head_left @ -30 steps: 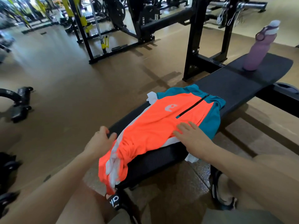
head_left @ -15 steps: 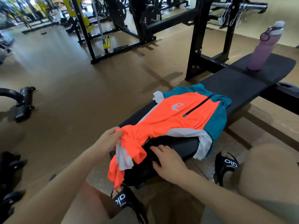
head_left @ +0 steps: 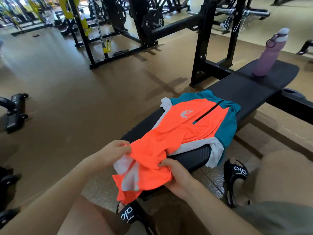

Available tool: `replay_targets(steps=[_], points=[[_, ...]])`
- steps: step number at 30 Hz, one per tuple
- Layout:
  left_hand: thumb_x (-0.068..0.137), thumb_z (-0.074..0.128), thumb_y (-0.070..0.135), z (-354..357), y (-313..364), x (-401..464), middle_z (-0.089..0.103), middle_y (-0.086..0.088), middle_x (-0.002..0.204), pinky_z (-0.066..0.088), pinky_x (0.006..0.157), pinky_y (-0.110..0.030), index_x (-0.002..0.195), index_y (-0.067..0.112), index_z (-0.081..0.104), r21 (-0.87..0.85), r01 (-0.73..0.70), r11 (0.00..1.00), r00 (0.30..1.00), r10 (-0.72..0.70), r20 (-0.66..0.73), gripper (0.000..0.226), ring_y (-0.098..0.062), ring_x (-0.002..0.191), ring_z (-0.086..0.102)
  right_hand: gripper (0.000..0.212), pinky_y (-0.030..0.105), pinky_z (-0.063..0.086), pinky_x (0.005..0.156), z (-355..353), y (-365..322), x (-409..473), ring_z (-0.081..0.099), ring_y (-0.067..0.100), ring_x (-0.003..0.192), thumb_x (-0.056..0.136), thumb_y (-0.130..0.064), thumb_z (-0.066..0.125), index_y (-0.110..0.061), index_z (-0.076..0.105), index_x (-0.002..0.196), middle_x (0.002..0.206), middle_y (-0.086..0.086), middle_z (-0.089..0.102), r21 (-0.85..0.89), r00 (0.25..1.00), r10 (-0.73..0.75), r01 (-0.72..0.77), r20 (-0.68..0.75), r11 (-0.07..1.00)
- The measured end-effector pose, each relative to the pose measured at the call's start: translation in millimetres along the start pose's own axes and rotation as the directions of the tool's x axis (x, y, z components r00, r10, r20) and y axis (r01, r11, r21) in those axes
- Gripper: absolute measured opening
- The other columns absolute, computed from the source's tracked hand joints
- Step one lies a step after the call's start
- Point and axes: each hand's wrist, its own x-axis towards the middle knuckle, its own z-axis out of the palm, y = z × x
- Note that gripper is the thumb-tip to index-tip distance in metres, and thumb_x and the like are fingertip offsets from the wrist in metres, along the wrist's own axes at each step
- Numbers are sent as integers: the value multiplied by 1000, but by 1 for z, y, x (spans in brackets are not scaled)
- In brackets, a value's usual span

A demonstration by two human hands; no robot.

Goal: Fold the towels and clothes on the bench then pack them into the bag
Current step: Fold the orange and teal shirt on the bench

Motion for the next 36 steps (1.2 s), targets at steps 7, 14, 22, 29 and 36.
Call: replay_targets(steps=[7, 14, 22, 29, 36], points=[[86, 51, 32, -14, -31, 9, 56, 0, 76, 45, 68, -39, 73, 19, 44, 549, -37, 835, 933, 226, -281, 19, -25, 73, 54, 54, 29, 48, 63, 33, 47, -56, 65, 21, 70, 48, -14, 74, -6, 65, 101, 75, 3, 69, -327, 999, 15, -32, -52, 945], [93, 46, 32, -7, -69, 20, 46, -5, 138, 23, 114, -48, 133, 25, 42, 891, 258, 372, 949, 77, -307, 41, -27, 130, 39, 34, 31, 45, 67, 5, 53, -50, 54, 9, 70, 74, -35, 75, -25, 53, 98, 82, -7, 61, -952, 997, 63, 24, 46, 304], [97, 47, 49, 64, -48, 21, 37, -7, 142, 41, 103, -50, 147, 26, 30, 645, 125, 754, 983, -6, -184, 57, -32, 130, 44, 28, 11, 43, 65, -24, 6, -41, 59, 13, 88, 85, -24, 69, -18, 62, 111, 94, -5, 64, -985, 998, -23, 69, 66, 159], [87, 42, 1, 57, -58, 39, 46, -4, 98, 44, 70, -42, 92, 14, 37, 625, 135, 769, 941, 98, -323, 15, -31, 98, 54, 38, 24, 40, 57, -50, -6, -29, 57, 9, 80, 88, -39, 68, -16, 43, 105, 93, -2, 59, -868, 874, -362, -124, -325, 481], [85, 46, -2, 19, -50, 58, 52, -13, 107, 37, 64, -39, 98, 10, 44, 727, 124, 675, 893, 245, -379, 18, -37, 99, 55, 25, 31, 47, 65, -42, 29, -15, 62, 20, 83, 81, -14, 68, -12, 51, 99, 97, 11, 64, -455, 794, -267, -13, -546, 891]])
